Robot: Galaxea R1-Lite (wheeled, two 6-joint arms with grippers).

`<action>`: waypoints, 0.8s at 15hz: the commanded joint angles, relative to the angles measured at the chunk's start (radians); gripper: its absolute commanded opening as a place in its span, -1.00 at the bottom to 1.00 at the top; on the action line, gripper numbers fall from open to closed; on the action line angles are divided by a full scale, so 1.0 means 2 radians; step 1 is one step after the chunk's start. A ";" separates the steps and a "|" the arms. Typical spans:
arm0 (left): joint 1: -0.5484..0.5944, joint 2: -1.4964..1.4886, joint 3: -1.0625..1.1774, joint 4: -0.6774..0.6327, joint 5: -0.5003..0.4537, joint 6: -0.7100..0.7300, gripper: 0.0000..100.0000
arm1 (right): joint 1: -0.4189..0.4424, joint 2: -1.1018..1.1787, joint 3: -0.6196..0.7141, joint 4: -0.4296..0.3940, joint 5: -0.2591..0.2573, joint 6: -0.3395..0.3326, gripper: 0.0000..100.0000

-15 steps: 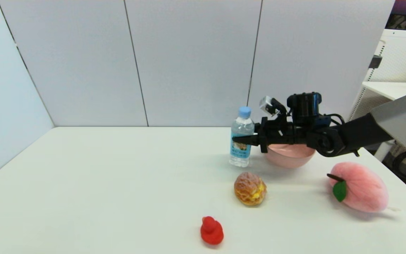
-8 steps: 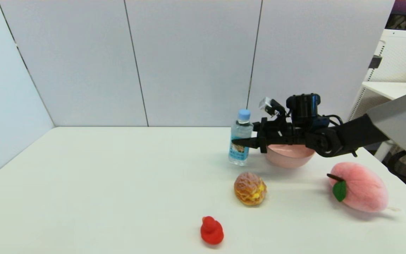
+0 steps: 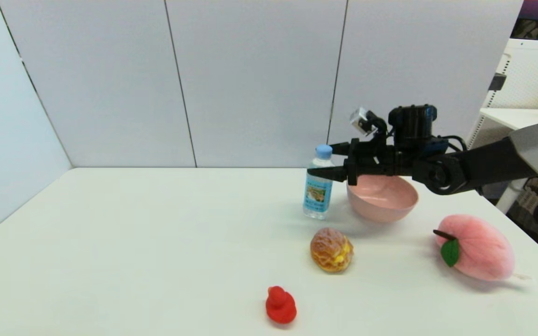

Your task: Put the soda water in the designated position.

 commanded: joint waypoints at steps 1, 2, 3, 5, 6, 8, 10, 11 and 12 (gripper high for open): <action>0.000 0.001 0.000 0.000 0.000 0.000 1.00 | -0.006 -0.083 -0.019 0.000 0.002 0.035 1.00; 0.000 0.001 0.000 0.000 0.000 0.000 1.00 | -0.008 -0.108 -0.015 0.002 0.002 0.043 1.00; 0.000 0.001 0.000 0.000 0.000 0.000 1.00 | -0.009 -0.133 -0.014 0.002 0.002 0.061 1.00; 0.000 0.001 0.000 0.000 0.000 0.000 1.00 | -0.010 -0.185 -0.007 0.002 0.002 0.100 1.00; 0.000 0.001 0.000 0.000 0.000 0.000 1.00 | -0.010 -0.209 0.008 -0.004 0.001 0.107 1.00; 0.000 0.001 0.000 0.000 0.000 0.000 1.00 | -0.018 -0.258 0.057 -0.008 0.000 0.100 1.00; 0.000 0.001 0.000 0.000 0.000 0.001 1.00 | -0.038 -0.295 0.095 -0.003 -0.014 0.100 1.00; 0.000 0.001 0.000 0.000 0.000 0.001 1.00 | -0.048 -0.314 0.106 0.004 -0.034 0.103 1.00; 0.000 0.001 0.000 0.000 0.000 0.000 1.00 | -0.056 -0.338 0.121 0.028 -0.056 0.103 1.00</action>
